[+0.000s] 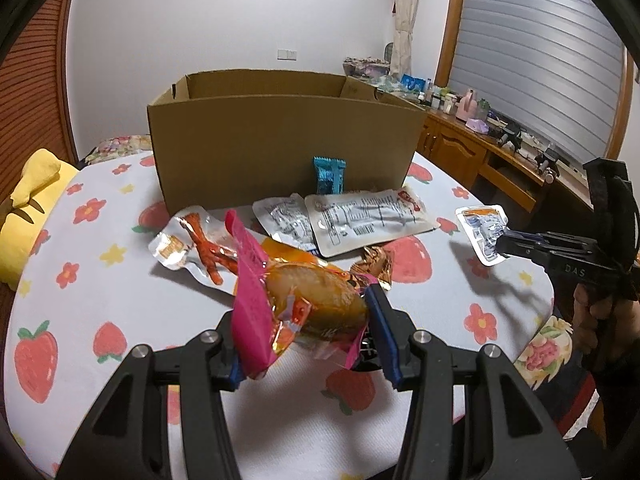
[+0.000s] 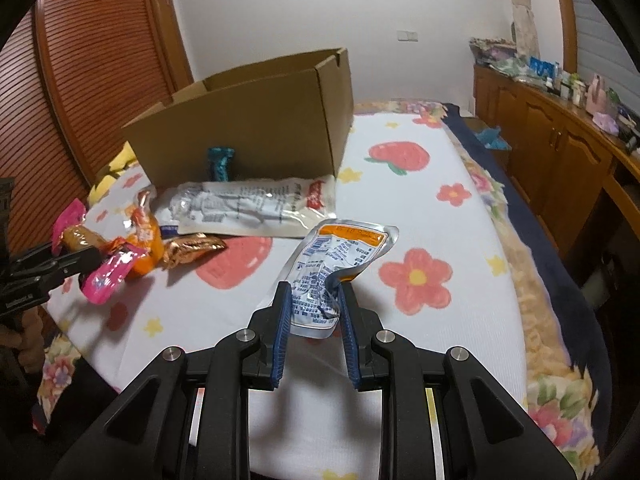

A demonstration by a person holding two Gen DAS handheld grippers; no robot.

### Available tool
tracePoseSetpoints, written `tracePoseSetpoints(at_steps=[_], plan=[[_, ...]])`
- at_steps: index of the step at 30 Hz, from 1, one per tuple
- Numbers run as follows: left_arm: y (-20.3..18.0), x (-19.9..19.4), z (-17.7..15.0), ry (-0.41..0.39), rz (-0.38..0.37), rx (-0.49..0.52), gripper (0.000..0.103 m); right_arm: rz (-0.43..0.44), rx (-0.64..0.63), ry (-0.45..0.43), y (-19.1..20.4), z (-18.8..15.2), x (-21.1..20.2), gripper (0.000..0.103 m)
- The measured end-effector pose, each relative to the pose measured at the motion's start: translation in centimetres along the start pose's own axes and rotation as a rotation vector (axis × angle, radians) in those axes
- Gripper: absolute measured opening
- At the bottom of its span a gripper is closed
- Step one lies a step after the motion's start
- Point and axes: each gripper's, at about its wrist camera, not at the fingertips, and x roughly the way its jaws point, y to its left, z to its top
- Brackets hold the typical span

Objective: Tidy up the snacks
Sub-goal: 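Carry both snacks into the box and open both tools to release them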

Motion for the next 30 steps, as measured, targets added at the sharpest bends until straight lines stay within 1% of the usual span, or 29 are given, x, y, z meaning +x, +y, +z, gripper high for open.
tracePoseSetpoints(at_steps=[9,16,24,30], plan=[[0.6,-0.7,2.2,-0.040,0.013,0.009,0.049,0.030,-0.037,-0.039,1.7,1.9,-0.5,0.022],[1.0,-1.1,4.7,-0.079,0.027,0.032,0.049,0.051,-0.073,-0.066,3.0,3.8,-0.6,0.022],[2.3,-1.2,8.0,-0.122,0.045,0.041,0.050,0.086,-0.112,-0.123,4.7,7.3,-0.4,0.022],[2.9,-0.5,10.4,-0.136,0.061,0.060,0.050,0.102,-0.158,-0.163,5.7,10.8,0.1,0.022]])
